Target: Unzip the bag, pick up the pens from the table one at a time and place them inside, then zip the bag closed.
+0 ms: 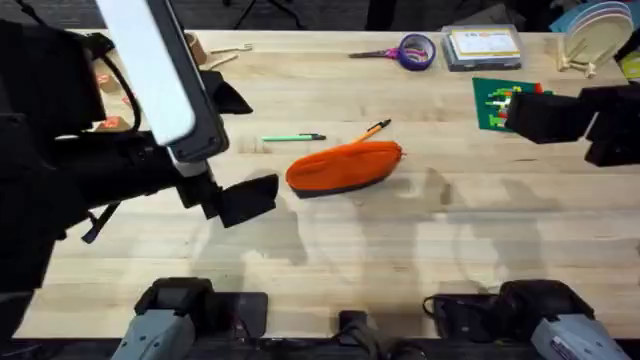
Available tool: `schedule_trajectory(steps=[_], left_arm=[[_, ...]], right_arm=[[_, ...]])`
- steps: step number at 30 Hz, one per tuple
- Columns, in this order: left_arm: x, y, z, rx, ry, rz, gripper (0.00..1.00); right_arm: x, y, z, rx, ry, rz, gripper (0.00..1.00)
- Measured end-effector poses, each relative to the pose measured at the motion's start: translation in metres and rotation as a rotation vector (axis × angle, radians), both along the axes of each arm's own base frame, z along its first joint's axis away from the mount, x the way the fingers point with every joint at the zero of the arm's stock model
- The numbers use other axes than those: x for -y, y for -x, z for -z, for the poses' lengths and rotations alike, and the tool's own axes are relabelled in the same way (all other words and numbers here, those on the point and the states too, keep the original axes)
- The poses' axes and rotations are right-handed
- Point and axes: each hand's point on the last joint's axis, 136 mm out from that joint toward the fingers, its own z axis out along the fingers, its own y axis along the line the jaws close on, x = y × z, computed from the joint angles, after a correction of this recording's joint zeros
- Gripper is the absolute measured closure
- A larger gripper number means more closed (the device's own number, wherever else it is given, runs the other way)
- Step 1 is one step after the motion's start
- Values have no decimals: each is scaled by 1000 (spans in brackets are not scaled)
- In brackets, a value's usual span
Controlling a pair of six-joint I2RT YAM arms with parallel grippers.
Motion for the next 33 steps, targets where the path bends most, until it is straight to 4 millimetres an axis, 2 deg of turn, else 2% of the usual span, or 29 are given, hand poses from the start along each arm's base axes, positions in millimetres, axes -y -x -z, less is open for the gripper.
schedule_trajectory(steps=[5, 8, 13, 23, 33], left_arm=[[1, 1, 0, 1, 2, 7, 6], [1, 7, 6, -39, 1, 9, 8], [1, 6, 16, -100, 0, 11, 7], [7, -11, 59, -319, 23, 59, 6], [14, -35, 85, -377, 57, 119, 6]], right_arm=[[0, 0, 0, 0, 0, 0, 5], [0, 0, 0, 0, 0, 0, 4], [0, 0, 0, 0, 0, 0, 4], [0, 0, 0, 0, 0, 0, 3], [0, 0, 0, 0, 0, 0, 3]])
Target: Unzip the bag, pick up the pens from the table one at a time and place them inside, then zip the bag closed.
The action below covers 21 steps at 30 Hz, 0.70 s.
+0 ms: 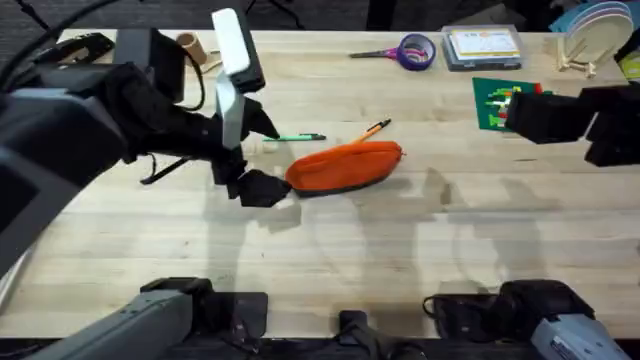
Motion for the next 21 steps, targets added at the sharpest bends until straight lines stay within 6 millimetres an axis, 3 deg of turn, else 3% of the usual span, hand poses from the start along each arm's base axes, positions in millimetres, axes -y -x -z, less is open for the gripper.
schedule_trajectory(steps=[4, 5, 9, 19, 21], left_arm=[[3, -8, 10, -20, 22, 17, 7], [12, -19, 25, -37, 52, 46, 8], [28, -18, 36, -65, 60, 105, 6], [31, -16, 51, -121, 58, 113, 6], [31, -16, 51, -121, 58, 113, 63]], right_arm=[[0, 0, 0, 0, 0, 0, 3], [0, 0, 0, 0, 0, 0, 3], [0, 0, 0, 0, 0, 0, 3], [0, 0, 0, 0, 0, 0, 3], [0, 0, 0, 0, 0, 0, 3]])
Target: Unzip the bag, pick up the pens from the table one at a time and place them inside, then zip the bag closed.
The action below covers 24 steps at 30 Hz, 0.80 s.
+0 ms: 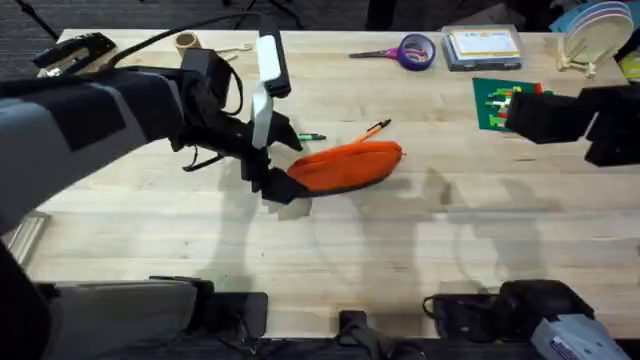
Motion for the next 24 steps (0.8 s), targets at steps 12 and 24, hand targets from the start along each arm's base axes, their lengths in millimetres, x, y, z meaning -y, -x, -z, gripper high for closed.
schedule_trajectory(steps=[12, 24], left_arm=[[1, 0, 0, 7, 3, 8, 953], [1, 0, 0, 8, 3, 8, 960]], right_arm=[[-2, 1, 1, -6, -10, -10, 3], [-24, -4, 9, -52, -93, -104, 3]])
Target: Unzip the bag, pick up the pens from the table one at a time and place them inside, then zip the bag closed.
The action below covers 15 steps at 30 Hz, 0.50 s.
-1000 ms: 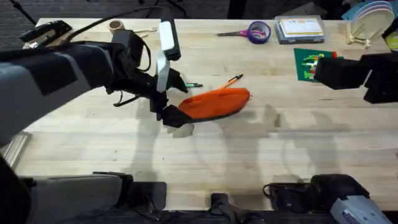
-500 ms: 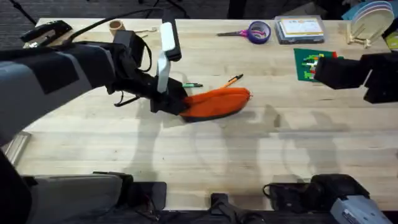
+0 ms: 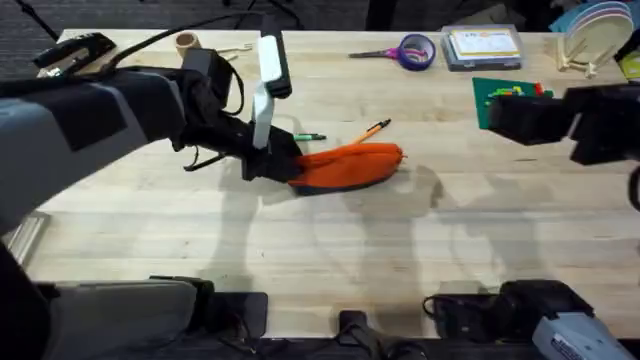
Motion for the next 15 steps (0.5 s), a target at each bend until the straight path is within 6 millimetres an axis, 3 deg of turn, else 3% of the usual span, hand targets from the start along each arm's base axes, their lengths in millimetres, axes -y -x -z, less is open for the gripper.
schedule_trajectory(steps=[11, 15], left_arm=[[0, 0, 0, 0, 0, 0, 960], [0, 0, 0, 0, 0, 0, 960]], right_arm=[[-23, -22, 39, -187, -88, -109, 3], [-26, -34, 68, -288, -62, -155, 4]])
